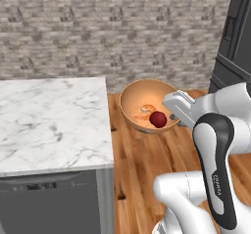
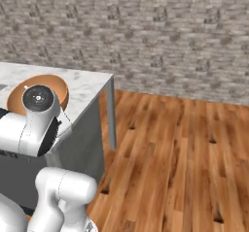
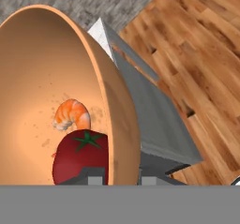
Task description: The microwave is finished heating the shrimp and tomato. Take the bowl containing the food and place it on the dining counter.
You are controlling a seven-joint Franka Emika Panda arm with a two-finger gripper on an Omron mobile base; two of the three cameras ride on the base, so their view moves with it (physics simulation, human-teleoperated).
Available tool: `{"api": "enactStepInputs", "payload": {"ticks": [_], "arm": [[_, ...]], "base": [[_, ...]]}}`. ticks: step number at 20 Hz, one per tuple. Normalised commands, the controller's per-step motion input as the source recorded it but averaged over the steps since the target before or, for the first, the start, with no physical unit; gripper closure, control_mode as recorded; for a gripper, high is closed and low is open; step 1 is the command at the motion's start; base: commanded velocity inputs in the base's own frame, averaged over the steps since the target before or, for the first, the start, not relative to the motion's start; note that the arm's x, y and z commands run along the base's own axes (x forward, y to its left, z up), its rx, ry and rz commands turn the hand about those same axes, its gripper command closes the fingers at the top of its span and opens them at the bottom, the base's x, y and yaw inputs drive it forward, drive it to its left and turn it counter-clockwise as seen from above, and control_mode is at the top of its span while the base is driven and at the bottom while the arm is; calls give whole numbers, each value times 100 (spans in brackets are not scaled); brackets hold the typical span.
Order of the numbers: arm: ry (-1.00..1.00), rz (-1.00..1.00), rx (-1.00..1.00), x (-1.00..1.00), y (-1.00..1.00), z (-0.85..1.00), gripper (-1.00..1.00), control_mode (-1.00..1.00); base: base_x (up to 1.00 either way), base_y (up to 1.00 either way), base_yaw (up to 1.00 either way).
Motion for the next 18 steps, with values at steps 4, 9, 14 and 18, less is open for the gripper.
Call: {"api": "enactStepInputs", "payload": {"ticks": [4,9,14,18], "arm": [[0,0,0,0,0,0,100,100],[0,0,0,0,0,0,100,100],[0,0,0,0,0,0,100,100],[0,0,0,0,0,0,100,100]], "base": [[100,-42,-2],[100,-94,-5],[100,-96,6],[97,-56,48]]}}
